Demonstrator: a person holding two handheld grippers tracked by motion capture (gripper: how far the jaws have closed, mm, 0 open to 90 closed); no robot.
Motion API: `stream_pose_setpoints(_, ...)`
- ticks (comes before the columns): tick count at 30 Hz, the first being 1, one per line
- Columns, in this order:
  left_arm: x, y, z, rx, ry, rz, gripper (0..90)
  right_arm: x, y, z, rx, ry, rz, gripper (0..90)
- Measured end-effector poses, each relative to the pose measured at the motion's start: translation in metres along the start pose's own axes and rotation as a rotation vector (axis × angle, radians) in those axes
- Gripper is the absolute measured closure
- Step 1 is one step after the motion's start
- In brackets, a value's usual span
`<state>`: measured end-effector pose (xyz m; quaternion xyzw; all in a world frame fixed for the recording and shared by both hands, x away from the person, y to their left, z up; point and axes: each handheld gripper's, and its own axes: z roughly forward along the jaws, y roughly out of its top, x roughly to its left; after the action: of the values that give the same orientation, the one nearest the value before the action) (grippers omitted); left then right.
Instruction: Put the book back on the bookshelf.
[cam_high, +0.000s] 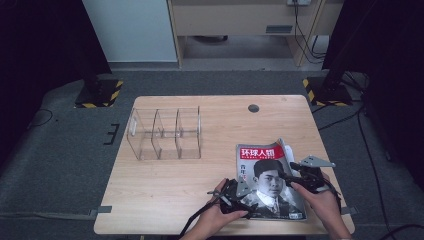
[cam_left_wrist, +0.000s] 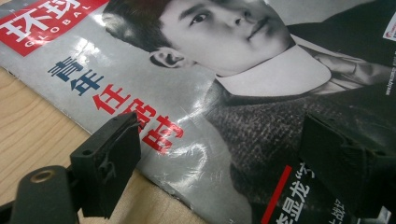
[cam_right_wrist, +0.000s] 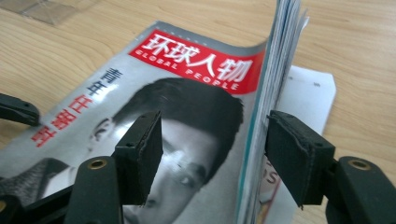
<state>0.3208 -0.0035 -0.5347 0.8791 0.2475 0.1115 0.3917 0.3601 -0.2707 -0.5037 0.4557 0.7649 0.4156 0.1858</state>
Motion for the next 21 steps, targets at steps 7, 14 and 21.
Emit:
stream_pose_setpoints(7, 0.0, 0.0, 0.0, 0.0, 0.0, 0.0, 12.1, 0.007, 0.001, 0.003, 0.009, 0.008, -0.022, 37.1)
stream_pose_setpoints(14, 0.0, 0.0, 0.0, 0.0, 0.0, 0.0, 12.2, 0.009, -0.003, 0.007, 0.023, -0.001, -0.051, 37.3)
stream_pose_setpoints(21, 0.0, 0.0, 0.0, 0.001, 0.0, -0.001, 12.2, 0.012, -0.003, 0.01, 0.027, 0.015, -0.066, 37.9)
